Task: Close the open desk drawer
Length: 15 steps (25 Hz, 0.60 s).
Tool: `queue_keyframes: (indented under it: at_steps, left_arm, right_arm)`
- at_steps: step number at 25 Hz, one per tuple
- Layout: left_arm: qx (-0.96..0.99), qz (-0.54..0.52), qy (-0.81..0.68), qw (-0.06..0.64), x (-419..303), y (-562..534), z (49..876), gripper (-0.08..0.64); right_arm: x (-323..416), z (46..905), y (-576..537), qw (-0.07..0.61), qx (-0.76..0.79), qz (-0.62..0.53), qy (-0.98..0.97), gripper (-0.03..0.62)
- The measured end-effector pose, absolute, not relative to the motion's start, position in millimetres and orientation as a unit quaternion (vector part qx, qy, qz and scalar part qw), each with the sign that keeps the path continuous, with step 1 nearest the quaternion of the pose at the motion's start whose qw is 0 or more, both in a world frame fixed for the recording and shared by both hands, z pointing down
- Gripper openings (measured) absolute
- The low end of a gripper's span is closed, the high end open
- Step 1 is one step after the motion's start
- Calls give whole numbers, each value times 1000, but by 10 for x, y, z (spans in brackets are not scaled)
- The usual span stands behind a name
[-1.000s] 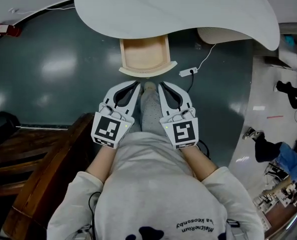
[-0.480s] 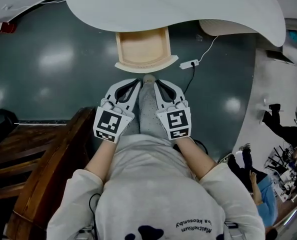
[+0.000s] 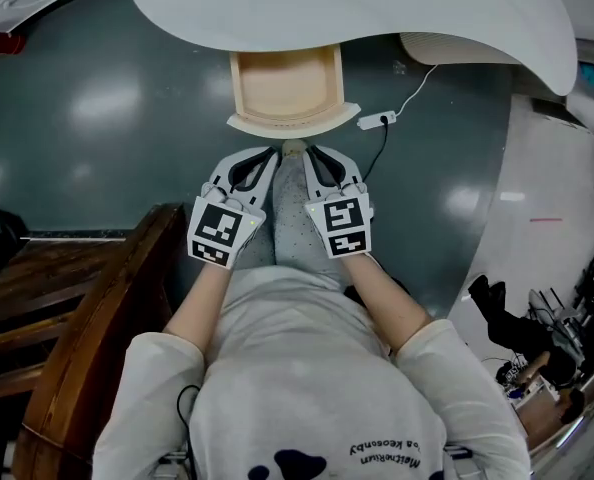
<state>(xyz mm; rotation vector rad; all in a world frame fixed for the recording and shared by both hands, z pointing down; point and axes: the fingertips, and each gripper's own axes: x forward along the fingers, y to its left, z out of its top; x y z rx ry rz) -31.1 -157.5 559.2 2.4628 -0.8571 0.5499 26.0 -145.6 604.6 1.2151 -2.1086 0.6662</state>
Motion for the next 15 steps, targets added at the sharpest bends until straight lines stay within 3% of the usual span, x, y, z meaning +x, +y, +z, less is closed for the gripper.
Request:
queue_keyframes:
  at_steps: [12,15]
  left_arm:
    - [889,208,-313,263,-370,-1500,5889,3]
    - [886,210,-314,270,-381,-1490,5993,3]
  right_arm:
    - [194,6599,-1480,323,457,296,-774,22]
    - [165,6722,-1463,323,453,313,-770,71]
